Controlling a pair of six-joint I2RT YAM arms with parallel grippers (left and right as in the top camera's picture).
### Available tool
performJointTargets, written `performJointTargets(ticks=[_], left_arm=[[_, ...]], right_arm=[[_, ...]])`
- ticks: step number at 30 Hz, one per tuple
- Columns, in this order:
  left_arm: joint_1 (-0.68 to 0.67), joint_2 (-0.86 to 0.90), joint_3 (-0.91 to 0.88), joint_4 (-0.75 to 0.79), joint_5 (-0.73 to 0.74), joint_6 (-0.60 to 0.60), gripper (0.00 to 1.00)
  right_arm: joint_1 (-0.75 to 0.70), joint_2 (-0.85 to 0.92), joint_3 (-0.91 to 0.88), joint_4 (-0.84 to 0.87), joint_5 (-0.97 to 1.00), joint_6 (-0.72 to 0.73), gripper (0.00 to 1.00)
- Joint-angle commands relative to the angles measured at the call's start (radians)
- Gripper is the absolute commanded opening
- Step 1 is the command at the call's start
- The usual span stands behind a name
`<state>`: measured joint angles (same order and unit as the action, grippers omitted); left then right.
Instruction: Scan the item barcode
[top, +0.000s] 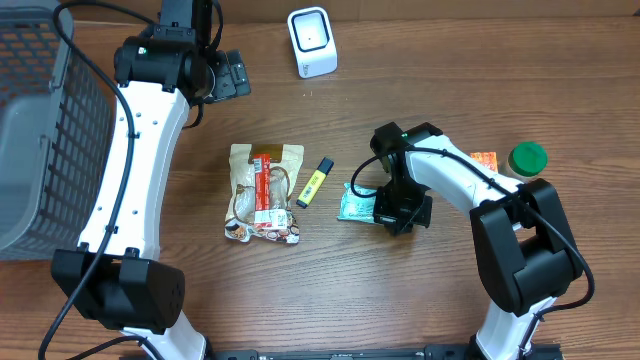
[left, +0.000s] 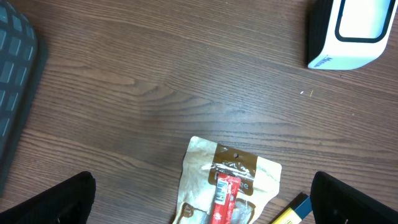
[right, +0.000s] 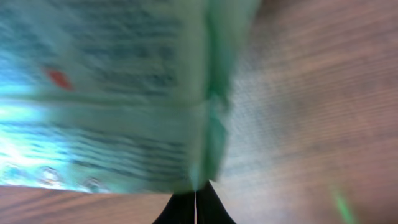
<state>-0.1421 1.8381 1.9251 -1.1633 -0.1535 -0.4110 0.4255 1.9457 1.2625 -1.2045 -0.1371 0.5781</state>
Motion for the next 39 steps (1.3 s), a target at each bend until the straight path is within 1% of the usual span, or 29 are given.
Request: performJointTargets(ticks=[1, 6, 10, 11, 13, 19, 20, 22, 23, 25, 27, 28, 29, 33, 39], left_arm=[[-0.002, -0.026, 0.021, 0.000, -0.006, 0.015, 1.00], [-0.002, -0.026, 0.021, 0.000, -0.006, 0.015, 0.99], [-0.002, -0.026, 0.020, 0.000, -0.006, 0.015, 1.00], [-0.002, -0.026, 0.021, 0.000, -0.006, 0.015, 1.00], [-0.002, -0.026, 0.021, 0.000, -0.006, 0.015, 1.00], [-0.002, -0.026, 0.021, 0.000, -0.006, 0.015, 1.00], [-0.002, -0.026, 0.021, 0.000, -0.006, 0.015, 1.00], [-0.002, -0.026, 0.021, 0.000, -0.006, 0.015, 1.00], [-0.002, -0.026, 0.021, 0.000, -0.006, 0.015, 1.00], [-0.002, -0.026, 0.021, 0.000, -0.006, 0.015, 1.00], [-0.002, -0.026, 0.021, 0.000, -0.006, 0.015, 1.00], [-0.002, -0.026, 0.021, 0.000, -0.006, 0.015, 1.00], [-0.002, -0.026, 0.021, 0.000, -0.006, 0.015, 1.00], [-0.002, -0.026, 0.021, 0.000, -0.006, 0.015, 1.00], [-0.002, -0.026, 0.020, 0.000, -0.006, 0.015, 1.00]], right_arm=[[0.000, -0.034, -0.006, 0.069, 0.014, -0.003, 0.04], [-0.002, -0.034, -0.006, 0.256, 0.256, -0.003, 0.04], [-0.002, -0.034, -0.006, 0.389, 0.309, -0.003, 0.08], [-0.002, -0.034, -0.005, 0.405, 0.304, -0.003, 0.09], [-0.003, -0.035, 0.011, 0.395, 0.285, -0.004, 0.14], [-0.029, -0.035, 0.137, 0.195, 0.212, -0.006, 0.21], [-0.036, -0.035, 0.152, 0.167, 0.184, -0.025, 0.21], [-0.052, -0.035, 0.172, 0.144, 0.087, -0.111, 0.20], [-0.060, -0.035, 0.174, 0.145, 0.039, -0.138, 0.20], [-0.080, -0.034, 0.174, 0.151, -0.032, -0.146, 0.21], [-0.100, -0.034, 0.169, 0.158, -0.062, -0.146, 0.34], [-0.108, -0.034, 0.165, 0.163, -0.075, -0.146, 0.38], [-0.116, -0.034, 0.160, 0.171, -0.092, -0.146, 0.39], [-0.122, -0.030, 0.136, 0.198, -0.150, -0.146, 0.39], [-0.111, -0.022, 0.077, 0.258, -0.156, -0.145, 0.38]])
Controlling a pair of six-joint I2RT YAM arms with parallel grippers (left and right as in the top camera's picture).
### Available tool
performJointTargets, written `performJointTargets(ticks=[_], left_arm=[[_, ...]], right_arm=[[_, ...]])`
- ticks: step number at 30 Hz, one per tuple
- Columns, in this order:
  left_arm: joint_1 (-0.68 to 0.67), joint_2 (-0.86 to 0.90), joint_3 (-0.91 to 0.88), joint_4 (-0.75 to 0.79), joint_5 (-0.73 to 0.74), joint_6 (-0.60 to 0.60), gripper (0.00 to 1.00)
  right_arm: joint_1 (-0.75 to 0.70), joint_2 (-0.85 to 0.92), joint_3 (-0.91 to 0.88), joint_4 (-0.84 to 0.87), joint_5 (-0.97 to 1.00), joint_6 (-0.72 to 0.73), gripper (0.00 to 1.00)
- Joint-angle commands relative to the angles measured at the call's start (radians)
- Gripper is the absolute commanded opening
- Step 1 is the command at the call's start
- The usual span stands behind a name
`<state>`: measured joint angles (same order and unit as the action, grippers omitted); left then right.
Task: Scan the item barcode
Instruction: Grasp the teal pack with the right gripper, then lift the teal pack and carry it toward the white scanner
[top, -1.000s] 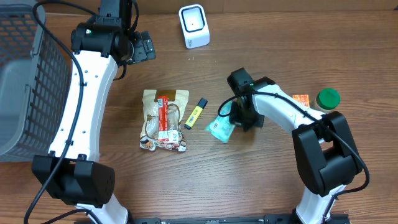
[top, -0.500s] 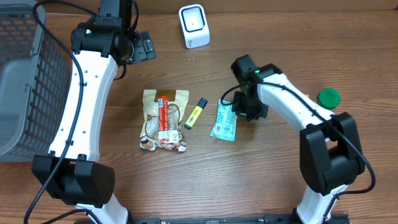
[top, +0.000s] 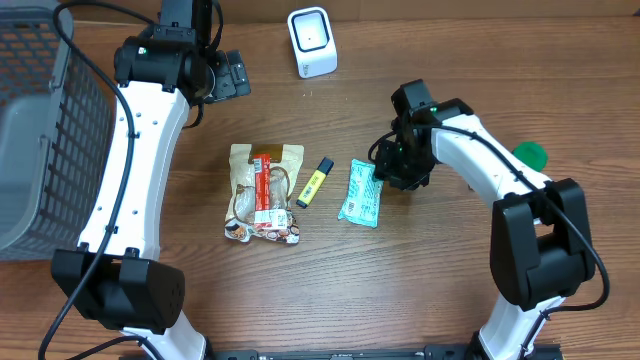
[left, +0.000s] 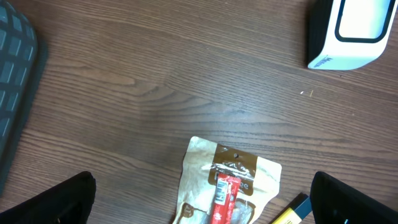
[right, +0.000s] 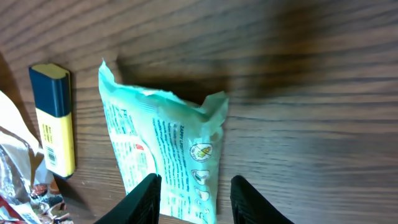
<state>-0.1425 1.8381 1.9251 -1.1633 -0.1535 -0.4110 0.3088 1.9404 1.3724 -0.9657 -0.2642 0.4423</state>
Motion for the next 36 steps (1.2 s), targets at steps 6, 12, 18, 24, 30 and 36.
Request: performJointTargets(ticks=[6, 12, 18, 24, 30, 36], left_arm=[[-0.002, -0.026, 0.021, 0.000, -0.006, 0.015, 1.00], [-0.002, -0.026, 0.021, 0.000, -0.006, 0.015, 1.00], [-0.002, -0.026, 0.021, 0.000, -0.006, 0.015, 1.00], [-0.002, -0.026, 0.021, 0.000, -0.006, 0.015, 1.00], [-0.002, -0.026, 0.021, 0.000, -0.006, 0.015, 1.00], [-0.002, -0.026, 0.020, 0.000, -0.006, 0.015, 1.00]], right_arm=[[0.006, -0.016, -0.132, 0.104, -0.030, -0.001, 0.32], [0.006, -0.016, -0.224, 0.249, -0.073, 0.010, 0.31], [0.006, -0.016, -0.249, 0.296, -0.134, 0.040, 0.04], [-0.032, -0.053, -0.223, 0.296, -0.134, 0.038, 0.04], [-0.095, -0.175, -0.211, 0.300, -0.134, 0.035, 0.04], [-0.106, -0.266, -0.211, 0.296, -0.149, 0.035, 0.04]])
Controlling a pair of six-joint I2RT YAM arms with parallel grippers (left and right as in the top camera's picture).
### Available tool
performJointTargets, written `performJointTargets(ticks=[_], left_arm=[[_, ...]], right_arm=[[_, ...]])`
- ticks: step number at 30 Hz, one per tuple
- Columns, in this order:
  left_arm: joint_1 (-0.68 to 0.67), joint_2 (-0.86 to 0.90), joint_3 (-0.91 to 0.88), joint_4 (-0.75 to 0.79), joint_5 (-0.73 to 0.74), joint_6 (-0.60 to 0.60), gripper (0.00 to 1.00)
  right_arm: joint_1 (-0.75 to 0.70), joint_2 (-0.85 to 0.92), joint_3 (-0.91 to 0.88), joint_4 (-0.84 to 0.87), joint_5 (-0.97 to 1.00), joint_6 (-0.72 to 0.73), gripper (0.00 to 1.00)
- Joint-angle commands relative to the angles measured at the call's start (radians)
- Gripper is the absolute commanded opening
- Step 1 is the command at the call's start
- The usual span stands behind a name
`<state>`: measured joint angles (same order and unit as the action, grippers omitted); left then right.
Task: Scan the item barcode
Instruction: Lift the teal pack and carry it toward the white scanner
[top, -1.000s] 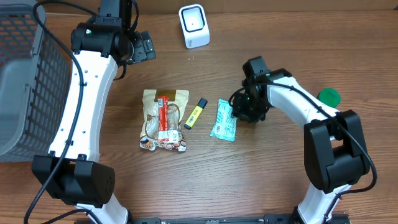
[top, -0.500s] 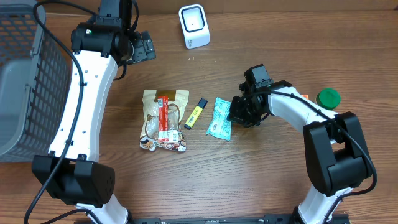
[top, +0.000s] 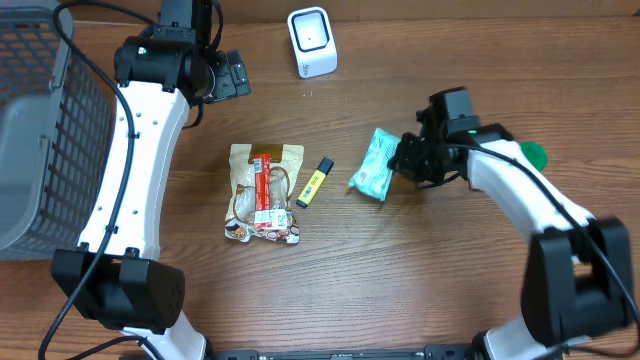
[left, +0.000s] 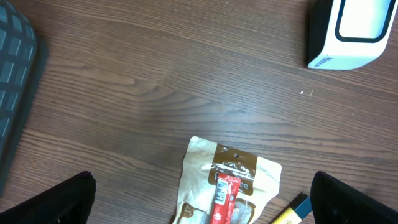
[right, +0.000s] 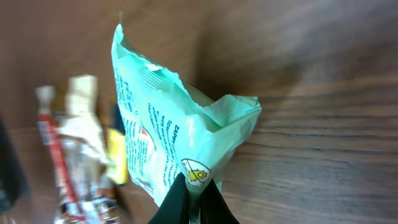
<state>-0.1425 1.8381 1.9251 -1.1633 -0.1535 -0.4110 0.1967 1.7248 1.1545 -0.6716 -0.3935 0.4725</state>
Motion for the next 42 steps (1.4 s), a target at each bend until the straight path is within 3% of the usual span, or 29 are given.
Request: performJointTargets(ticks=[1, 13, 25, 31, 42], left_arm=[[-0.002, -0.026, 0.021, 0.000, -0.006, 0.015, 1.00], [-0.002, -0.026, 0.020, 0.000, -0.006, 0.015, 1.00], [-0.002, -0.026, 0.021, 0.000, -0.006, 0.015, 1.00], [-0.002, -0.026, 0.021, 0.000, -0.006, 0.015, 1.00], [-0.002, -0.026, 0.021, 0.000, -0.006, 0.015, 1.00]], right_arm=[[0.006, -0.053, 0.007, -0.005, -0.026, 0.005, 0.04], [0.006, -0.053, 0.066, 0.034, -0.092, 0.006, 0.04], [0.012, 0.035, 0.631, -0.164, 0.038, -0.036, 0.04], [0.074, 0.078, 0.675, 0.061, 0.271, -0.067, 0.04], [0.242, 0.275, 0.666, 0.500, 0.702, -0.443, 0.04]])
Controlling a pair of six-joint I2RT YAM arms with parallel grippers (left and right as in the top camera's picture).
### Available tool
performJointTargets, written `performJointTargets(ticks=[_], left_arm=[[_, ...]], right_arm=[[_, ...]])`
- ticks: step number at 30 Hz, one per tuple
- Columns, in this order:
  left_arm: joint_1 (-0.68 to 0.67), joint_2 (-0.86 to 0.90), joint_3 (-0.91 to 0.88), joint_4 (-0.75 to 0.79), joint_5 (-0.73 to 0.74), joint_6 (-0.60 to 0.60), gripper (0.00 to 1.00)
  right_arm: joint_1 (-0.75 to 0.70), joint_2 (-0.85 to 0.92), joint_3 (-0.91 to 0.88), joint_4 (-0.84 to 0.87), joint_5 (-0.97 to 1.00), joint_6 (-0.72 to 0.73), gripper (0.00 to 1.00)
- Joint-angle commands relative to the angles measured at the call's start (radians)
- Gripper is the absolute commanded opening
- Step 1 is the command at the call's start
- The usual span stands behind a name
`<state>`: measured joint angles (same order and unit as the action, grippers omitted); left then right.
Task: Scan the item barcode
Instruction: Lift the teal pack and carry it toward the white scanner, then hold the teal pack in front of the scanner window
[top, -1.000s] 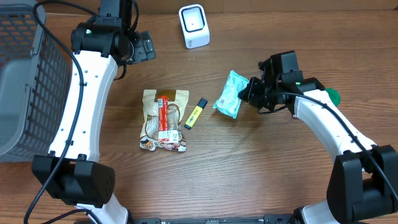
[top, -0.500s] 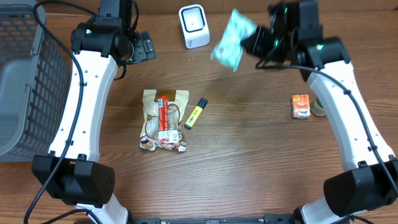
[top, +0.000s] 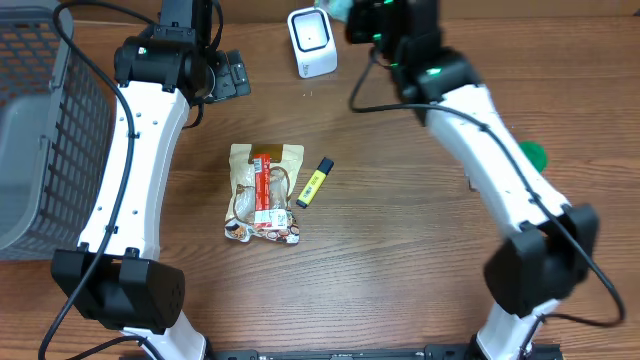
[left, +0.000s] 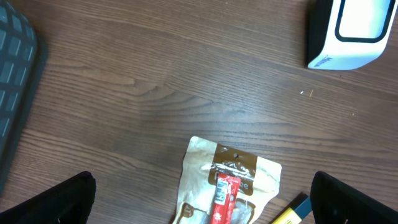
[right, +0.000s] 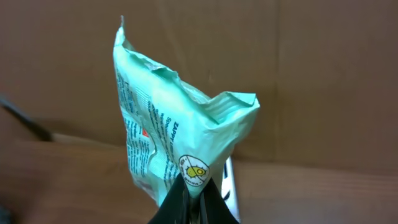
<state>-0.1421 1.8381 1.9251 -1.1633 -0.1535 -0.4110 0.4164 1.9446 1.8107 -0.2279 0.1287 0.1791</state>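
Note:
My right gripper (right: 194, 202) is shut on the lower corner of a mint-green packet (right: 168, 130), held upright in the air. In the overhead view this gripper (top: 372, 18) is at the table's far edge, just right of the white barcode scanner (top: 312, 41), with only a bit of the packet (top: 340, 8) showing. A white sliver of the scanner (right: 231, 180) shows behind the packet. My left gripper (top: 232, 74) stands open and empty, left of the scanner (left: 350, 31); its dark fingertips (left: 65, 199) frame the left wrist view.
A tan snack pouch (top: 262, 192) with a red stick inside and a yellow highlighter (top: 314, 182) lie mid-table. A grey mesh basket (top: 40, 120) fills the left side. A green lid (top: 530, 154) sits at the right, partly behind my right arm.
My right gripper, still shut on the green packet, has moved from above the table's right middle to the far edge beside the scanner. The left arm has not moved.
My right gripper was low over the green packet lying beside the highlighter. Then it stood open at the packet's right end. Then it was shut on the packet and held it off the table, and now holds it by the scanner.

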Motion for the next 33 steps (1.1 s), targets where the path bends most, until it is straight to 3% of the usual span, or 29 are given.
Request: performJointTargets(ticks=[1, 11, 33], left_arm=[[-0.002, -0.026, 0.021, 0.000, -0.006, 0.015, 1.00], [-0.002, -0.026, 0.020, 0.000, -0.006, 0.015, 1.00], [-0.002, -0.026, 0.021, 0.000, -0.006, 0.015, 0.99]], right_arm=[[0.030, 0.079, 0.010, 0.092, 0.204, -0.183, 0.04], [0.052, 0.303, 0.010, 0.438, 0.372, -0.473, 0.04], [0.055, 0.470, 0.010, 0.719, 0.401, -0.460, 0.04]])
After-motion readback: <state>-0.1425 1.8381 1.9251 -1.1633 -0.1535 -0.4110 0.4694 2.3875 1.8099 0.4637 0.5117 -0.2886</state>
